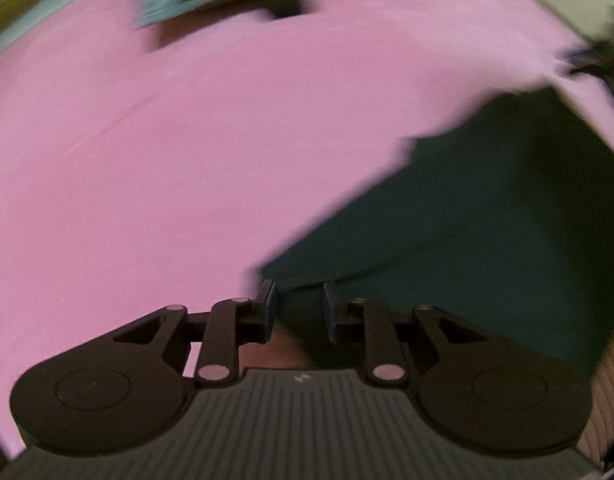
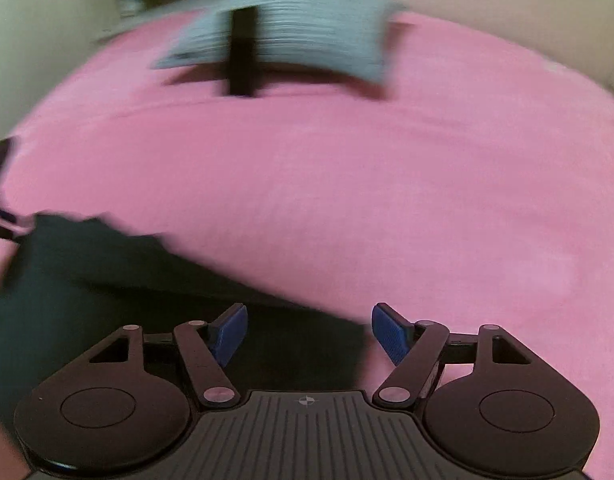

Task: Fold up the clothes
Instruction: 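Open both tools and release the hem onto the folded sweater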

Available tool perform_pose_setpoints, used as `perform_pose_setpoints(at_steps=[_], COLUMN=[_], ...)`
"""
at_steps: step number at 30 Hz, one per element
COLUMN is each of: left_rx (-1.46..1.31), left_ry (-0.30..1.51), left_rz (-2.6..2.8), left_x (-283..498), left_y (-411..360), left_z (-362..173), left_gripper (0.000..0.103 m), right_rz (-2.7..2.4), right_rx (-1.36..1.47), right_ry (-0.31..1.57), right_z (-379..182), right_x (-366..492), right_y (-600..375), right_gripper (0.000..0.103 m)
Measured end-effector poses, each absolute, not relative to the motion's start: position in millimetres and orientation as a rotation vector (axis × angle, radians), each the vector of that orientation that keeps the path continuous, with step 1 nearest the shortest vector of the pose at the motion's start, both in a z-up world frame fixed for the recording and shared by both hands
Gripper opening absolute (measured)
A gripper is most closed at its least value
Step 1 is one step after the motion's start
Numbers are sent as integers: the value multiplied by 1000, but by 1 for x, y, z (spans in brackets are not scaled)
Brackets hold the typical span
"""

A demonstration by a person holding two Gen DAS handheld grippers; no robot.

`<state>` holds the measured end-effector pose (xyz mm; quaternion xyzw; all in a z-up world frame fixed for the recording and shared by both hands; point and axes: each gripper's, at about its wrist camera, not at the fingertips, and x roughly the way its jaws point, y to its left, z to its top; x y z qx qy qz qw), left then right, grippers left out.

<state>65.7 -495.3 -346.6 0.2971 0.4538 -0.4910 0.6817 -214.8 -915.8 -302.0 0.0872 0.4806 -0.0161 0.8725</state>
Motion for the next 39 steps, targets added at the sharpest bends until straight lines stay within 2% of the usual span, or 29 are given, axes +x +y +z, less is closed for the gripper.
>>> perform_pose_setpoints(at_steps=[6, 8, 15, 20, 25, 29, 33, 39], left_rx=[738, 743, 599, 604, 623, 659, 667, 744], left_ry=[1072, 1064, 978, 984, 1014, 1012, 978, 853], left_rz=[-1294, -1277, -994, -1029, -1114, -1087, -1058, -1095], left_x=[34, 40, 102, 76, 35, 27, 33, -2], left_y=[-525, -533, -524, -514, -507, -499, -489, -479], left_z=[-372, -380, -368, -362, -360, -378, -380, -357], left_gripper=[20, 23, 20, 21, 23, 27, 26, 25], right_rz=[278, 286, 31, 56, -10, -165, -341, -325], right_rx=[217, 203, 213, 242, 352, 491, 477, 596], right_ry=[1111, 1110, 910, 917, 1029, 955, 880, 733], right_z=[-349, -359, -343, -341, -374, -381, -371, -344], right_x=[-186, -168, -134, -179, -239, -285, -312, -348], right_y=[-848, -842, -871, -860, -863, -904, -916, -869], right_gripper=[73, 73, 73, 73, 73, 73, 73, 73])
